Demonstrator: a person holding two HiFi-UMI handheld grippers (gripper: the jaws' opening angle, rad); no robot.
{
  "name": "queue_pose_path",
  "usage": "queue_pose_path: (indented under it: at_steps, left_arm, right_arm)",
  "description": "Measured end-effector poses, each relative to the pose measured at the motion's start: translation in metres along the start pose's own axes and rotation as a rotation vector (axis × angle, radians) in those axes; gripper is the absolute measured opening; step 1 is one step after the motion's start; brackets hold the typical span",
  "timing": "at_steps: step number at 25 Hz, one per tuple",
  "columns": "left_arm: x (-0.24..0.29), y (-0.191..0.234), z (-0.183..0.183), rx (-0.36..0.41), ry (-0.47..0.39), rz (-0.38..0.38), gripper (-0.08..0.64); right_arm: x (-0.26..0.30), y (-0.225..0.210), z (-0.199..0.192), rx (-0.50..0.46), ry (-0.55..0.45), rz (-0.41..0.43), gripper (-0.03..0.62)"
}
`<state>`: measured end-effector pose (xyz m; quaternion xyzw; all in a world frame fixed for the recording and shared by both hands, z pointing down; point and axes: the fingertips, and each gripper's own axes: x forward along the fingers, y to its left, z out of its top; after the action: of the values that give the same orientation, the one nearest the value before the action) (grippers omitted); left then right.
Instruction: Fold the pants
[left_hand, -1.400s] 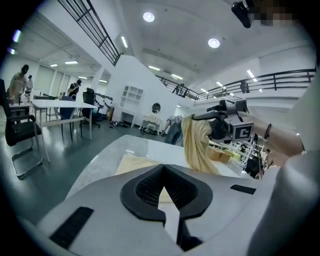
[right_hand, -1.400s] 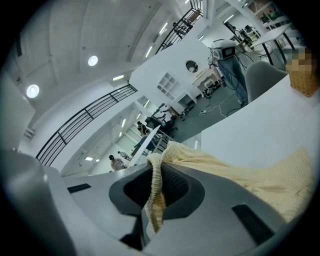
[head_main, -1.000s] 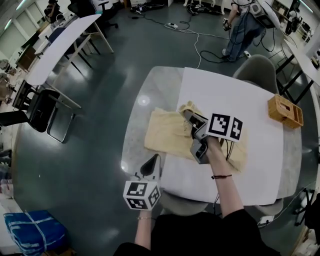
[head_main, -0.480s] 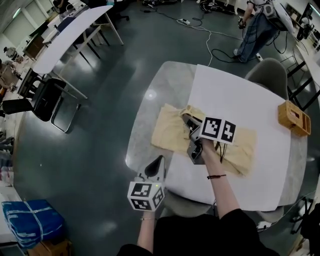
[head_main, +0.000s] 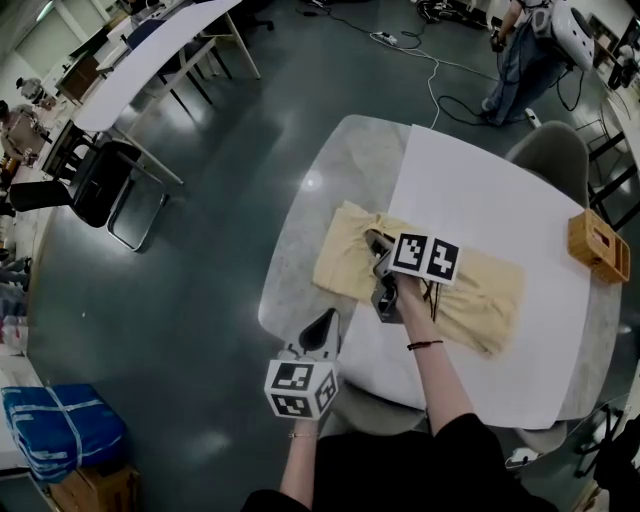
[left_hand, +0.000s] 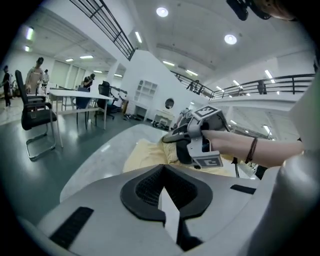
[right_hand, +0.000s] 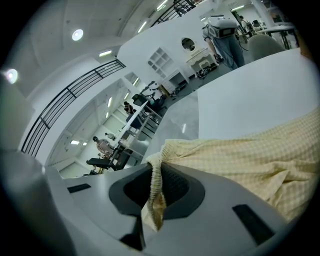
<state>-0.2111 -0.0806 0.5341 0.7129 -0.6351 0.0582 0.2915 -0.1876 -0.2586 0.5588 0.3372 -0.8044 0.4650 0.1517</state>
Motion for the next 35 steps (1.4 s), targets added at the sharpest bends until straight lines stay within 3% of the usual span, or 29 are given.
queue_pose_path:
  at_steps: [8,18,29,30,31,32,35]
  left_arm:
    - [-0.001,0.005,-0.006,-0.02,0.013,0.01,0.014]
    - [-0.001,0.008,-0.009,-0.029,0.019,0.023,0.014]
    - [-0.001,0.004,-0.007,-0.033,0.015,0.037,0.014]
    - [-0.001,0.003,-0.007,-0.033,0.015,0.037,0.014]
    - [-0.001,0.003,-0.007,-0.032,0.014,0.038,0.014]
    - [0.0,0.002,-0.007,-0.032,0.013,0.039,0.014]
    - [-0.002,0.001,-0.004,-0.03,0.008,0.041,0.014]
  right_arm:
    - [0.023,-0.01,-0.023,-0.065,0.09,-0.103,0.034]
    - [0.034,-0.011,-0.033,-0.05,0.113,-0.124,0.036]
    - [0.032,-0.007,-0.034,0.003,0.09,-0.084,0.063]
    - [0.033,-0.003,-0.034,0.011,0.09,-0.063,0.08]
    - [0.034,0.001,-0.034,0.021,0.091,-0.039,0.169]
    - [0.034,0.005,-0.034,0.025,0.091,-0.024,0.191]
    - [0.034,0.01,-0.034,0.01,0.093,-0.025,0.192]
